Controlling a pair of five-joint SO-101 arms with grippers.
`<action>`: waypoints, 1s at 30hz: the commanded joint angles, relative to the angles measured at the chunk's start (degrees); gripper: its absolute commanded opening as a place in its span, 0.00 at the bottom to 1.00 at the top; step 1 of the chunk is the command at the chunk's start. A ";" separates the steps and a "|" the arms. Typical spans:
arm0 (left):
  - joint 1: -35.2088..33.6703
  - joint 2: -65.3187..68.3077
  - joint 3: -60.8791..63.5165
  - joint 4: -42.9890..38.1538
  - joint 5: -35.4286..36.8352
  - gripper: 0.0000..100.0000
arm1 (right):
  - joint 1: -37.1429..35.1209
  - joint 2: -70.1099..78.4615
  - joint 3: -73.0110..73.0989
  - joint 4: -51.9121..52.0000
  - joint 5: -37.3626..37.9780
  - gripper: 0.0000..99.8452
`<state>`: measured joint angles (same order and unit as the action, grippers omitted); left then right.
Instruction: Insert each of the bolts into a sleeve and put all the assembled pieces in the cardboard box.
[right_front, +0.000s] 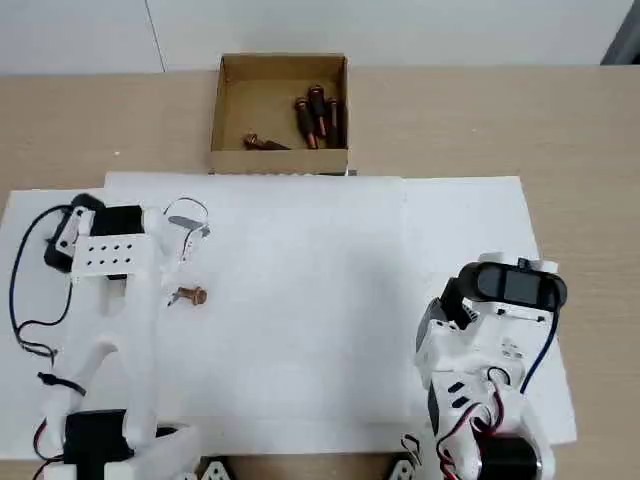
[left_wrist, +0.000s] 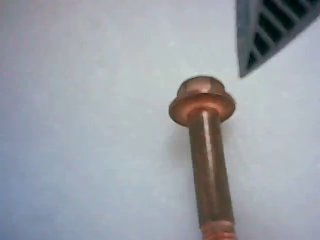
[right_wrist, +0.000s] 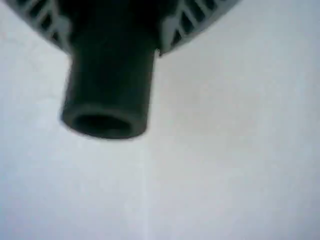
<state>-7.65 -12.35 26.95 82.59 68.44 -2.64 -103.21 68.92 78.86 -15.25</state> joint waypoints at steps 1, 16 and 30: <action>0.00 -2.73 -1.27 -0.53 -10.64 0.35 | -0.04 -0.48 -0.35 -1.36 0.53 0.00; -7.38 -2.29 -13.41 14.07 -51.34 0.35 | -0.04 -0.48 -0.35 -1.45 0.53 0.00; -5.63 -2.46 -8.40 13.36 -89.93 0.15 | -0.04 -0.48 -0.26 -1.45 0.53 0.00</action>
<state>-13.27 -12.53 19.03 97.27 -16.31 -2.64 -103.21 68.92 78.86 -15.25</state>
